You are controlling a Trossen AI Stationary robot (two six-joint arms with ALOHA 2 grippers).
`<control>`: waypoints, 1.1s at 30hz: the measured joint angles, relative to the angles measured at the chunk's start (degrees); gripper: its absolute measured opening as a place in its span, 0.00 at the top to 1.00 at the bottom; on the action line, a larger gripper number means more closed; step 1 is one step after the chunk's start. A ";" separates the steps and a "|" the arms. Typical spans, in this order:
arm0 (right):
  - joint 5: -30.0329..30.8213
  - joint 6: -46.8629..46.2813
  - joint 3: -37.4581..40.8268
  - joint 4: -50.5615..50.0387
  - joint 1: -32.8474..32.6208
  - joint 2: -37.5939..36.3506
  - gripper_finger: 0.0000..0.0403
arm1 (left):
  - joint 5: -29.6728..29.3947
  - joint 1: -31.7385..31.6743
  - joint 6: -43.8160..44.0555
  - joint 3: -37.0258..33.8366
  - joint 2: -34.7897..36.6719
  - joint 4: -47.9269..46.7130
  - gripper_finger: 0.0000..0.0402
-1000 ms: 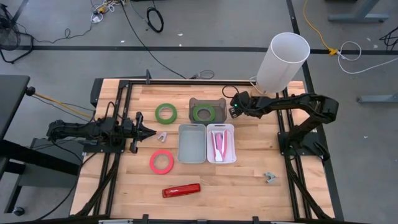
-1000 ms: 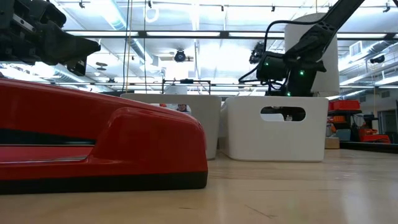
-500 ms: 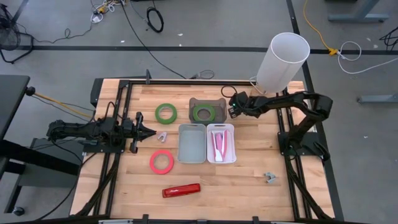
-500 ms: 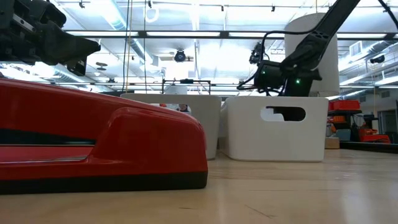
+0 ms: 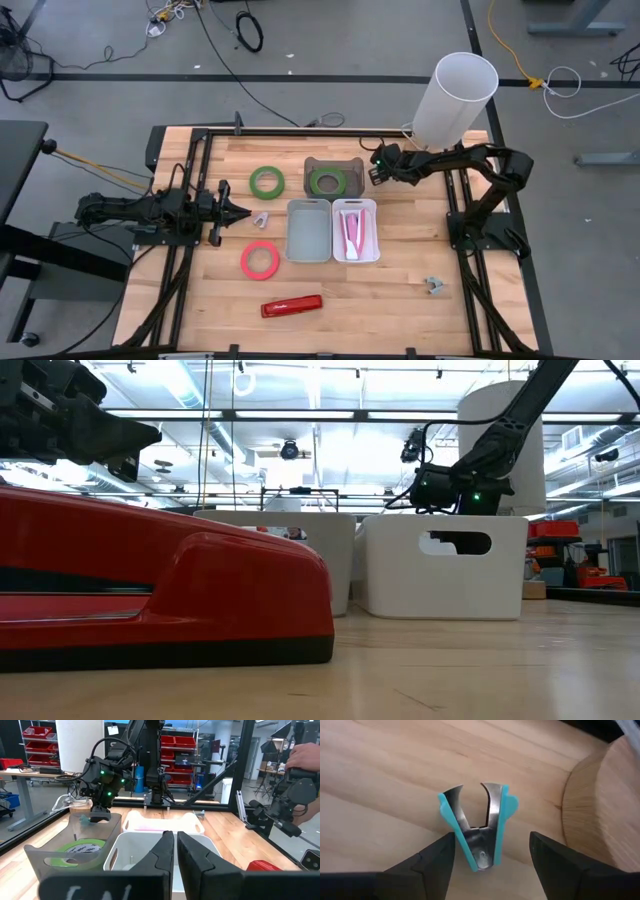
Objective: Pick and place Stapler, Stapler remover, tape
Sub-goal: Put the light blue staple remover in the gray bin
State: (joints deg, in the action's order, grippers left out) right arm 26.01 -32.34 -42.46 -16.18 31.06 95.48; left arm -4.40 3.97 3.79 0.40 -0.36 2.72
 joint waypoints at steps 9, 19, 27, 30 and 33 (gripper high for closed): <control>-1.63 1.56 0.00 0.39 0.01 0.00 0.48 | 0.00 0.00 0.02 0.00 0.00 0.00 0.93; -1.63 1.77 0.00 0.39 0.01 0.00 0.58 | 0.00 0.02 -0.01 0.00 -0.01 0.00 0.93; -1.63 1.79 0.00 0.39 -0.01 0.00 0.64 | 0.00 0.01 -0.02 0.00 -0.02 0.00 0.93; -1.61 1.77 0.00 0.41 -0.01 0.00 0.67 | 0.00 0.01 -0.01 0.00 0.00 0.00 0.93; -1.61 1.77 0.00 0.41 -0.01 0.00 0.70 | 0.00 0.02 0.00 0.00 0.00 0.00 0.93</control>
State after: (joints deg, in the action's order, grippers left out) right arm 24.40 -30.57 -42.46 -15.77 31.05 95.48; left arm -4.40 3.99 3.79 0.40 -0.36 2.72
